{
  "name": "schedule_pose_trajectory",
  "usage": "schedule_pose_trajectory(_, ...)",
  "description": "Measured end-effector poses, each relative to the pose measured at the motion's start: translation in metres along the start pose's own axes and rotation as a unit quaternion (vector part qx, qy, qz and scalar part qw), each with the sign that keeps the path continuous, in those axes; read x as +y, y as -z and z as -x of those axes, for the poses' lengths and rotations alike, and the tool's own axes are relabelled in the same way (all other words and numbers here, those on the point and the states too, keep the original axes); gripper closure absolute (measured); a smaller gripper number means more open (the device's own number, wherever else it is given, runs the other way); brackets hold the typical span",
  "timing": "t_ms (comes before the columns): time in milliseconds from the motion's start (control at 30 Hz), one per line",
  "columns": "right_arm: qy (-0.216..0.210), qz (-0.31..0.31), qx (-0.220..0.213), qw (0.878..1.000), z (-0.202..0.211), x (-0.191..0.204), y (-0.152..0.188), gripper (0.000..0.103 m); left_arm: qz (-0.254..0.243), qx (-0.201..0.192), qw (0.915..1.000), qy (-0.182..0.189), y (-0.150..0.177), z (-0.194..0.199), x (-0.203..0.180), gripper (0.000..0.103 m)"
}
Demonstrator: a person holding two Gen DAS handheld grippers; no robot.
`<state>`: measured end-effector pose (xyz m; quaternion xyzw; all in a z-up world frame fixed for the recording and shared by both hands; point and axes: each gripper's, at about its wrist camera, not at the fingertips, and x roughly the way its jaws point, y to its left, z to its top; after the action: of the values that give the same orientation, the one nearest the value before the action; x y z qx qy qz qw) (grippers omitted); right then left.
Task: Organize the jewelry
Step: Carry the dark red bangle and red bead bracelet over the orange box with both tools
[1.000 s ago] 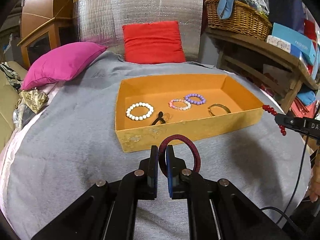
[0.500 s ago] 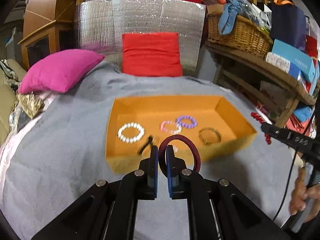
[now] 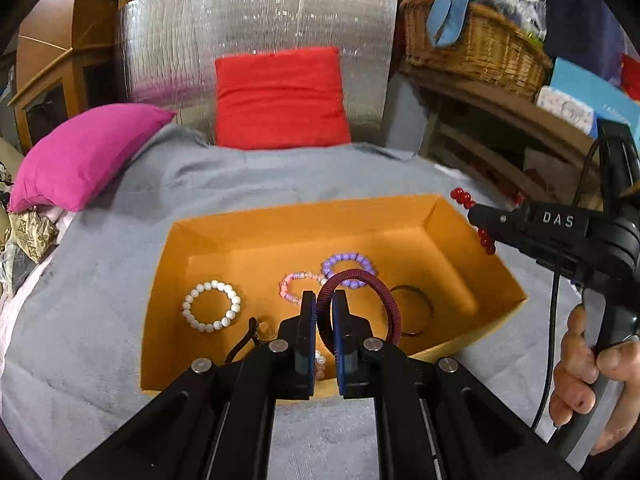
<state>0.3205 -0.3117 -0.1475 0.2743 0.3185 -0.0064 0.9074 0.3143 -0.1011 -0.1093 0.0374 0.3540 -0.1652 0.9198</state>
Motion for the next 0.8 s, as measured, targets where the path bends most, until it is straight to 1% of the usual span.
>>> schedule_pose_trajectory(133,0.017,-0.009,0.01,1.0,-0.016,-0.009,-0.006,0.084,-0.011,0.001,0.9999,-0.01,-0.004,-0.011,-0.001,0.095)
schedule_pose_trajectory(300,0.022,-0.021,0.016,0.999,-0.024,-0.02,-0.009,0.083,-0.011,0.012,0.9998,-0.011,-0.008,-0.024,-0.001,0.095)
schedule_pose_trajectory(600,0.034,-0.026,0.035,0.998,-0.037,-0.03,-0.01,0.083,-0.015,0.033,0.9993,-0.003,-0.007,-0.044,-0.009,0.095)
schedule_pose_trajectory(800,0.049,-0.033,0.053,0.997,-0.047,-0.036,-0.007,0.083,-0.012,0.057,0.9983,0.011,-0.002,-0.057,-0.012,0.095)
